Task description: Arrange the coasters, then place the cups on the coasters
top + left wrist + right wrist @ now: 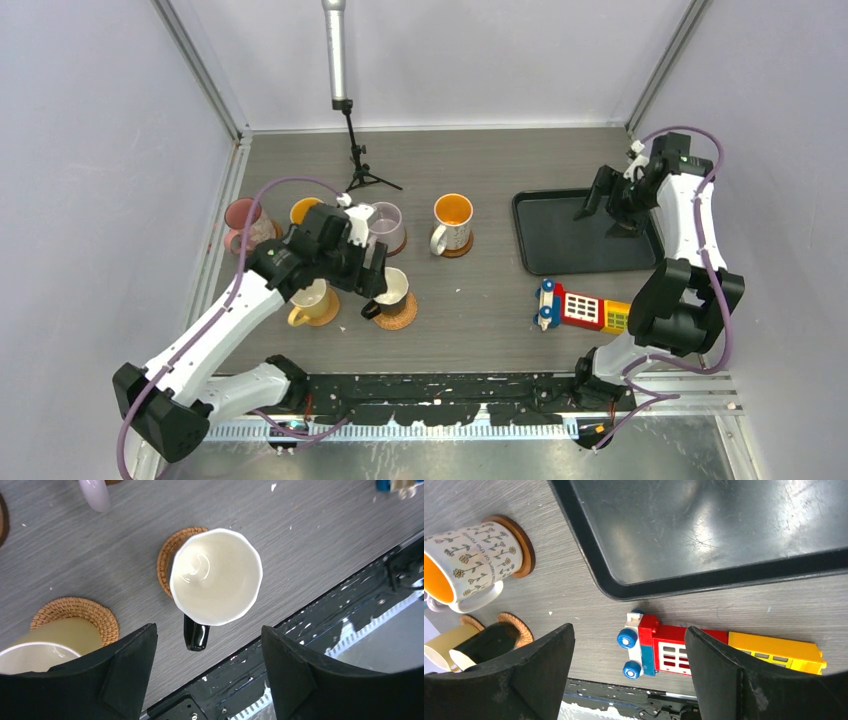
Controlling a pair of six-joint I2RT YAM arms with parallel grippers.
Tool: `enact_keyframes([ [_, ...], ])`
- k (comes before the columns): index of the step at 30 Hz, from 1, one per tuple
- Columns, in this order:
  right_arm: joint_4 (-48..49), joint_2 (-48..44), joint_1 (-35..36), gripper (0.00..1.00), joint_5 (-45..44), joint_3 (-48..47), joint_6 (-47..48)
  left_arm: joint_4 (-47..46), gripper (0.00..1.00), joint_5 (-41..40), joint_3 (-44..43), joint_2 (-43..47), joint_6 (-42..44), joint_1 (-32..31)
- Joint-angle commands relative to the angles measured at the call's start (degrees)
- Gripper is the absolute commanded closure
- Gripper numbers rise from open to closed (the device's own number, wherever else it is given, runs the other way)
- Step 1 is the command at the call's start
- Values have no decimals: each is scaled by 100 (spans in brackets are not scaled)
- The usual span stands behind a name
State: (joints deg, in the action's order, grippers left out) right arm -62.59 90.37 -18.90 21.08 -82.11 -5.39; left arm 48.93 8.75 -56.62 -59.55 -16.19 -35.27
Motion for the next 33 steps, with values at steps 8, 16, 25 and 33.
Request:
enact_keyframes([
  [8,-148,-1,800,15,-62,-987,506,133,6,806,-1434,-473,75,1617],
  [16,-164,241,1215,15,-120,-1449,570,1319,0,873,-3869,-1902,1066,2864],
  [25,-13,450,1301,15,-365,-1703,592,2155,0,843,-4998,-2801,1409,3781],
  [33,104,579,1292,15,-550,-1874,544,1997,0,692,-5077,-3391,1385,4711],
])
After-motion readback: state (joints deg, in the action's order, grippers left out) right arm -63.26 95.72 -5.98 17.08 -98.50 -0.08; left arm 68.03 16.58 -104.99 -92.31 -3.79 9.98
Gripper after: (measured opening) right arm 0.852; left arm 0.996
